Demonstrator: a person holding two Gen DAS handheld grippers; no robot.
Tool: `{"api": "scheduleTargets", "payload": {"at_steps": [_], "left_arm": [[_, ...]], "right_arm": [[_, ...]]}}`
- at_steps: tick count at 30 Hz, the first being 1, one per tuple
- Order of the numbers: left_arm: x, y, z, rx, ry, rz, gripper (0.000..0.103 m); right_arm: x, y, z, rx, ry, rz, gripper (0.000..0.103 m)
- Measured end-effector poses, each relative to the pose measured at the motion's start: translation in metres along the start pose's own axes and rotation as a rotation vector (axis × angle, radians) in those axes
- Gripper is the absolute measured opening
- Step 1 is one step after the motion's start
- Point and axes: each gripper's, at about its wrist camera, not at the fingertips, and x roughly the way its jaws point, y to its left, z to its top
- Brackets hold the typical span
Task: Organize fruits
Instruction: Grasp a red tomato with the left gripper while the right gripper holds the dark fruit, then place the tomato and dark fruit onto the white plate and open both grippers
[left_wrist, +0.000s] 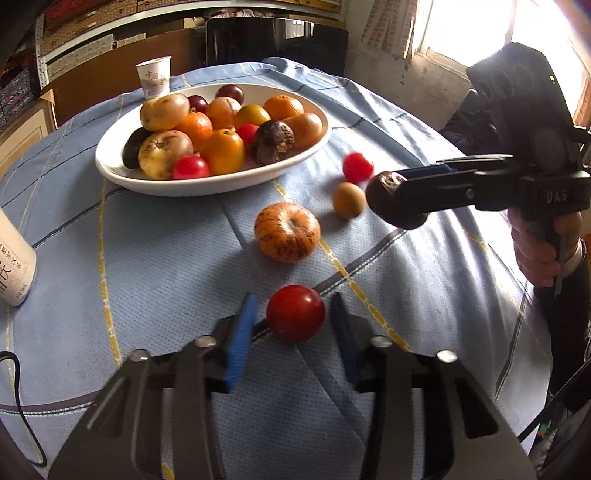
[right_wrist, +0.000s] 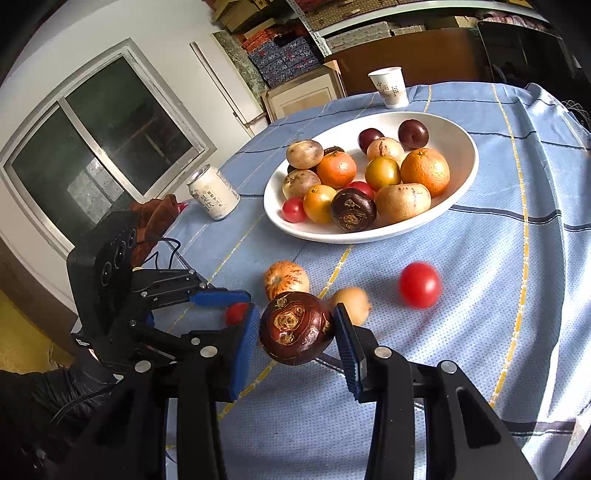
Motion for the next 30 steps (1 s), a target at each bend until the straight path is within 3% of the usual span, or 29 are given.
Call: {"api": "scheduleTargets", "payload": {"at_steps": [13, 17, 24, 30], "left_arm": [[-0.006, 0.001, 0.0, -0.007, -0.02, 0.014, 0.03], [-0.02, 0.01, 0.008, -0.047, -0.073, 0.002, 0.03], [-0.036, 0.054, 0.093, -0.159, -0.175, 0.024, 0.03], [0.004, 0.083, 0.173, -0.219, -0.155, 0.115, 0.03]], "right_arm": [[0.001, -0.005, 0.0, 0.017, -0.01, 0.001, 0.042], [-0.003, -0.014, 0.008, 0.057, -0.081, 0.033, 0.042], [-0.005, -0.038, 0.055, 0.166, -0.279, -0.028, 0.042], [0.022, -0.062, 0.095, 0.195, -0.322, -0.096, 0.042]]}}
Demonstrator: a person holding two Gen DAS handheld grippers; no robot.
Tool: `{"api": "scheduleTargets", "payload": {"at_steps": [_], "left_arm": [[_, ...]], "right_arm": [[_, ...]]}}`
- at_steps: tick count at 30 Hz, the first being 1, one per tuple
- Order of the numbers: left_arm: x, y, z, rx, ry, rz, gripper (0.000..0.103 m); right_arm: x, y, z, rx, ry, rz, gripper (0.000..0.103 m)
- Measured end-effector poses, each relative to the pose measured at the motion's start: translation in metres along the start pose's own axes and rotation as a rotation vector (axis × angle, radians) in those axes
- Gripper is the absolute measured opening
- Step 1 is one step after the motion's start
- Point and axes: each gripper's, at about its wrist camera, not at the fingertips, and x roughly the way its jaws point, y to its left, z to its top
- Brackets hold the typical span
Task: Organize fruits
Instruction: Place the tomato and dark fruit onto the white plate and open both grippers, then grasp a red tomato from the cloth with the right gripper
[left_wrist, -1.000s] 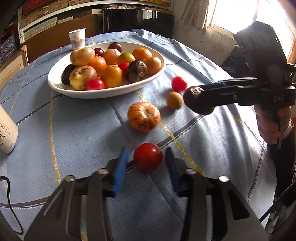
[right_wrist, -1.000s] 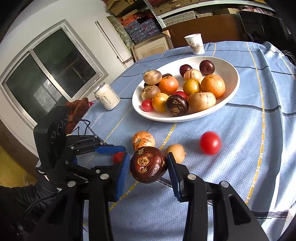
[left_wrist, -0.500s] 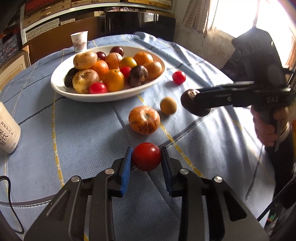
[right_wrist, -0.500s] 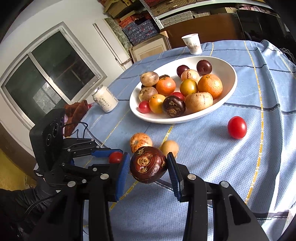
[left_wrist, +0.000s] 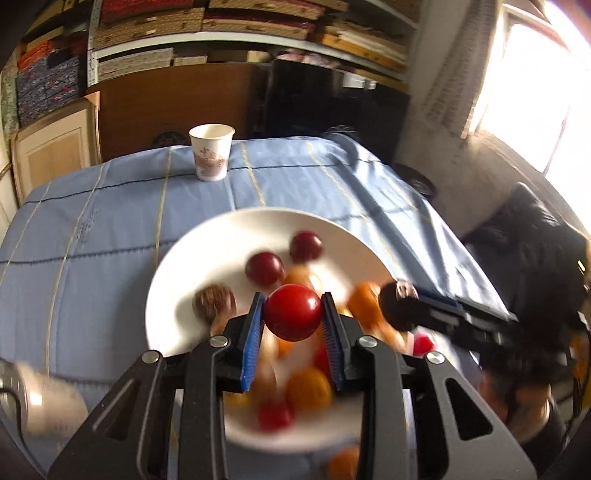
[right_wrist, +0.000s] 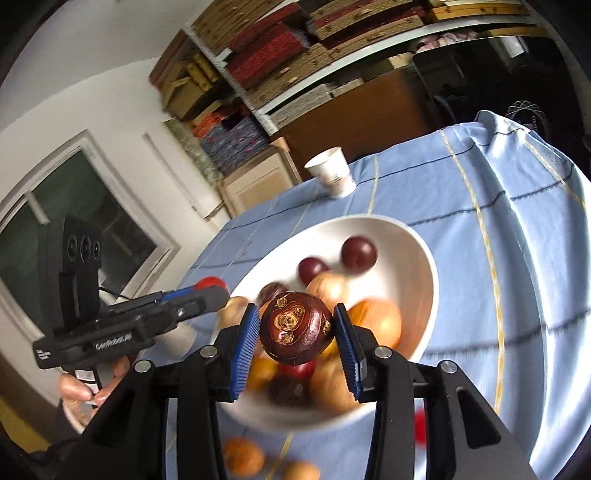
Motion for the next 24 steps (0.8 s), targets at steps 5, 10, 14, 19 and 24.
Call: {"api": "scheduleTargets", "payload": {"at_steps": [5, 10, 14, 19, 24], "left_arm": [[-0.002, 0.001, 0.005, -0.06, -0.074, 0.088, 0.096], [-0.044, 0.002, -0.025, -0.093, -0.16, 0.077, 0.097], [-0.069, 0.004, -0.07, -0.106, -0.194, 0.124, 0.098], [-0.072, 0.017, -0.119, -0.145, -0.167, 0.173, 0.098], [-0.058, 0.02, -0.141, -0.147, -0.087, 0.184, 0.098]], "right_arm": [[-0.007, 0.001, 0.003, -0.056, -0.038, -0.044, 0.057], [-0.041, 0.005, 0.002, -0.099, -0.117, -0.121, 0.057], [-0.056, 0.002, -0.013, -0.115, -0.119, -0.188, 0.061], [-0.057, -0.014, -0.035, -0.072, -0.067, -0.272, 0.061], [-0.056, -0.017, -0.046, -0.053, -0.023, -0.358, 0.063]]}}
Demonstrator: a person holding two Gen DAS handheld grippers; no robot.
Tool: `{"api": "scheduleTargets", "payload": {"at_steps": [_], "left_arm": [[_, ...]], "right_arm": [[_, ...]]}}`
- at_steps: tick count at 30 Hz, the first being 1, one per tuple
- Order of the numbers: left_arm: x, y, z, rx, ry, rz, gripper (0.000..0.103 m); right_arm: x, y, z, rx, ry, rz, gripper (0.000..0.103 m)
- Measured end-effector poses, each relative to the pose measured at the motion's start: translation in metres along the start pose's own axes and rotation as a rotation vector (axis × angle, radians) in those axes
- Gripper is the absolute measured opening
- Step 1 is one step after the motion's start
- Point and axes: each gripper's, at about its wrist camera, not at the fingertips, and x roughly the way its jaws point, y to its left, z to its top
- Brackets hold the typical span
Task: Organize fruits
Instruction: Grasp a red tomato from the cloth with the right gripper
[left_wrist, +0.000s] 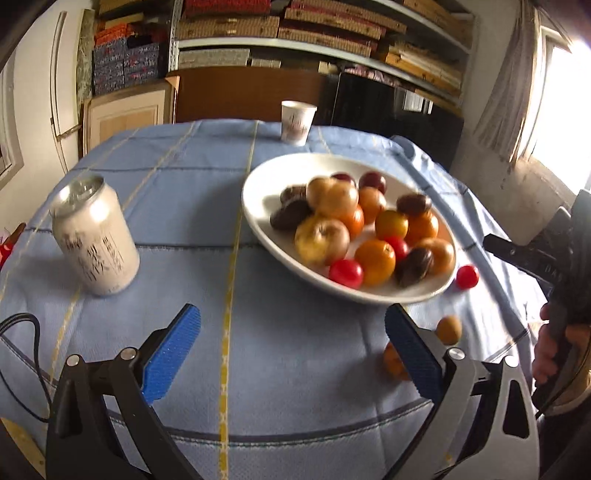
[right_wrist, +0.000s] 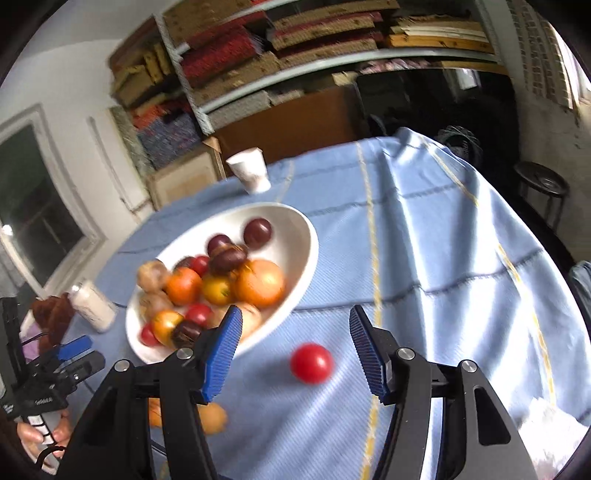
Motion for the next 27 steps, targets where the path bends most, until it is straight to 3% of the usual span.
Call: {"api": "scheduleTargets", "payload": {"at_steps": [8, 11, 18, 27], "left_arm": [[0.007, -0.012, -0.008, 0.06, 0.044, 0.022, 0.098], [0.01, -0.009, -0.008, 0.048, 0.066, 0.019, 0.098], [0.012, -0.002, -0.007, 0.001, 0.089, 0.004, 0.098], [0.011, -0.005, -0.008, 0.012, 0.093, 0.003, 0.098]], "right_arm": [[0.009, 0.001, -0.014, -0.008, 0.091, -0.022, 0.068], [0.013, 0.004, -0.017, -0.05, 0.107, -0.076, 0.068], [0.02, 0.01, -0.02, -0.117, 0.115, -0.102, 0.067], [0.032, 0.015, -0.022, -0.169, 0.158, -0.103, 0.056]]}}
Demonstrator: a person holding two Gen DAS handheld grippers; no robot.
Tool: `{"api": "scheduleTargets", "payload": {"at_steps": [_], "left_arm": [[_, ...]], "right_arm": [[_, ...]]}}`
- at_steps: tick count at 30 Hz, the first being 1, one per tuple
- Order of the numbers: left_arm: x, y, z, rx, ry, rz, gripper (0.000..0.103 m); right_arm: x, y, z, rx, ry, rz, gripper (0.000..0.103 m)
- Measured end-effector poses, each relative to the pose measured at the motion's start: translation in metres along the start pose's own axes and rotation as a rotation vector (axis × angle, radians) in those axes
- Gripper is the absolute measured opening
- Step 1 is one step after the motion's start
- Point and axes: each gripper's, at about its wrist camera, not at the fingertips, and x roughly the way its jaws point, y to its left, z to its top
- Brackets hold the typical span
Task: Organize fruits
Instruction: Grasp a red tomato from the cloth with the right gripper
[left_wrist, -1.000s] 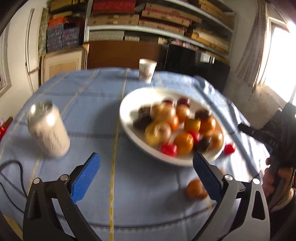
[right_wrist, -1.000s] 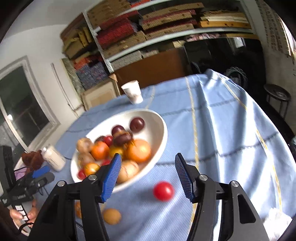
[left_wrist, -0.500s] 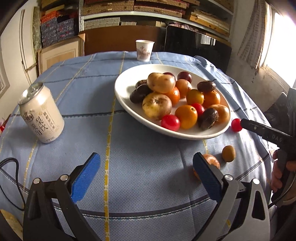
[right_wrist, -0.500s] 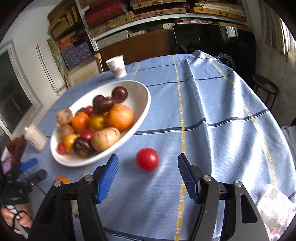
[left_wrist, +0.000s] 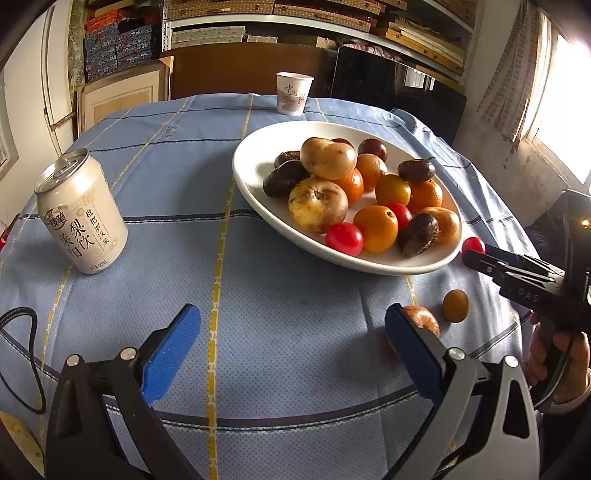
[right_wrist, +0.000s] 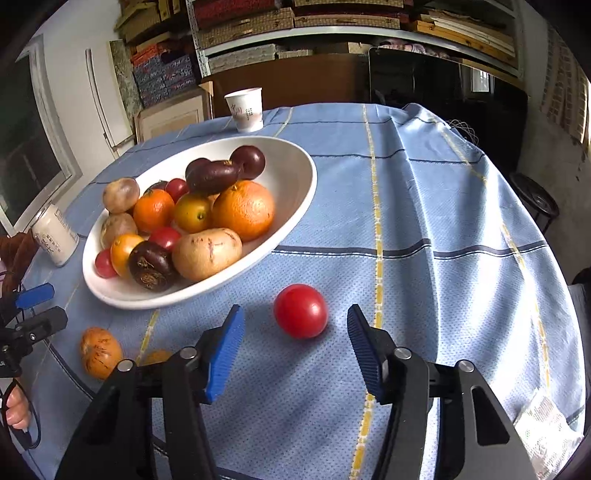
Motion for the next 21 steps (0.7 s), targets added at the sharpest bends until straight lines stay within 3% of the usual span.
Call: {"api": "scheduleTargets", "payload": {"at_steps": [7, 12, 16, 21], "left_arm": [[-0.001, -0.001, -0.001, 0.001, -0.001, 0.0, 0.098], [0.0, -0.001, -0.001, 0.006, 0.002, 0.003, 0.098], [0.0, -0.005, -0.002, 0.03, 0.006, -0.015, 0.098], [-0.002, -0.021, -0.007, 0.114, -0.006, -0.034, 0.098]], "right_arm": [[0.006, -0.003, 0.002, 0.011, 0.014, 0.024, 0.045], [0.006, -0.009, 0.003, 0.041, 0.009, 0.035, 0.03], [-0.008, -0.01, 0.004, 0.04, -0.043, 0.018, 0.03], [-0.047, -0.007, 0.002, 0.043, -0.166, 0.086, 0.03]]}}
